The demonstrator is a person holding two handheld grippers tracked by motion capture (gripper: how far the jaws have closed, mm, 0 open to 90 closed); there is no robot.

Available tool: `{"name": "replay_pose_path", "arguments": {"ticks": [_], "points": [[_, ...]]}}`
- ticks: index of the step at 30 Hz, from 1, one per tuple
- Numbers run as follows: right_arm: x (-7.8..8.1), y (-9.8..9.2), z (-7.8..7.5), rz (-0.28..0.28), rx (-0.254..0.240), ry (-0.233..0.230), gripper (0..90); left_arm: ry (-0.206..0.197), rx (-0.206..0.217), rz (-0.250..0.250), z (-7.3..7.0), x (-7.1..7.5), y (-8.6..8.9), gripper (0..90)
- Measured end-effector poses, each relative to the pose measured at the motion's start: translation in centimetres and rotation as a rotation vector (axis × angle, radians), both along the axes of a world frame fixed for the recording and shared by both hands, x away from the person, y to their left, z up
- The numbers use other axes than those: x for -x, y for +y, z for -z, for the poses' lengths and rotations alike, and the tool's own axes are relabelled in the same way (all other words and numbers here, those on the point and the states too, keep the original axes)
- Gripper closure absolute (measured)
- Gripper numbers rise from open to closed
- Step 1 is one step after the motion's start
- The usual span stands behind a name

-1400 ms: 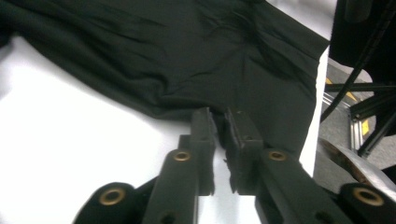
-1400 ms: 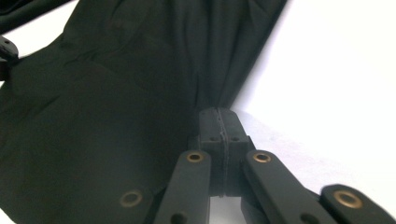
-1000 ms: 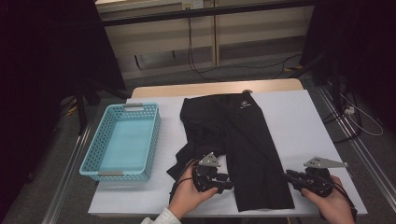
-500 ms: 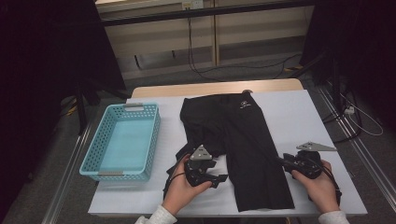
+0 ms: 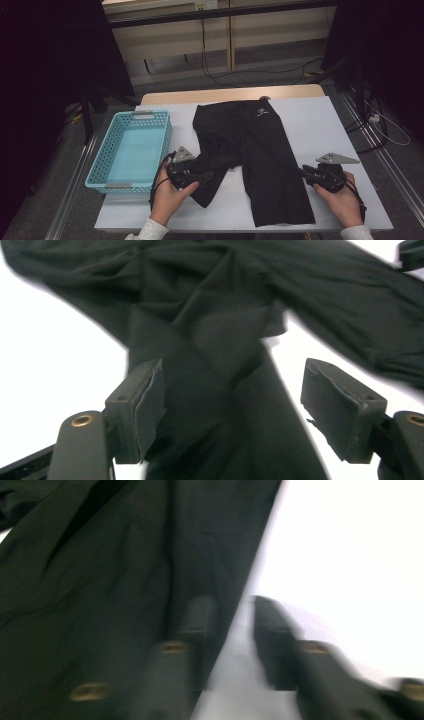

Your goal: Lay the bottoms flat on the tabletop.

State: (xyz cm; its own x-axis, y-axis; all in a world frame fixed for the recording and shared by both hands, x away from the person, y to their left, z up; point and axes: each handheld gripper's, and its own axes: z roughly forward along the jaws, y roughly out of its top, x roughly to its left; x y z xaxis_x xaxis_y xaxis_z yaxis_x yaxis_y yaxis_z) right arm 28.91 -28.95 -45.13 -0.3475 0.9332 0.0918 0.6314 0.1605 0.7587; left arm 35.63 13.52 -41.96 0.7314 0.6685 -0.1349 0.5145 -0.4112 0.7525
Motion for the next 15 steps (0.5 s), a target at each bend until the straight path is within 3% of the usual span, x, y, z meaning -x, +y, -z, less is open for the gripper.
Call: {"name": "replay_pose_path", "arguments": {"ticks": [7, 10, 15], "points": [[0.9, 0.8, -1.0, -0.048, -0.005, -0.038, 45.2, 0.022, -0.03, -0.027, 1.0, -0.2, 0.4, 37.4], [1.2, 1.0, -1.1, -0.056, -0.01, -0.044, 42.5, 0.021, -0.047, -0.046, 1.3, -0.2, 0.7, 43.8], [1.3, 1.6, -1.3, -0.075, -0.016, -0.048, 39.7, 0.055, -0.061, -0.074, 1.6, -0.3, 0.9, 51.7]]}}
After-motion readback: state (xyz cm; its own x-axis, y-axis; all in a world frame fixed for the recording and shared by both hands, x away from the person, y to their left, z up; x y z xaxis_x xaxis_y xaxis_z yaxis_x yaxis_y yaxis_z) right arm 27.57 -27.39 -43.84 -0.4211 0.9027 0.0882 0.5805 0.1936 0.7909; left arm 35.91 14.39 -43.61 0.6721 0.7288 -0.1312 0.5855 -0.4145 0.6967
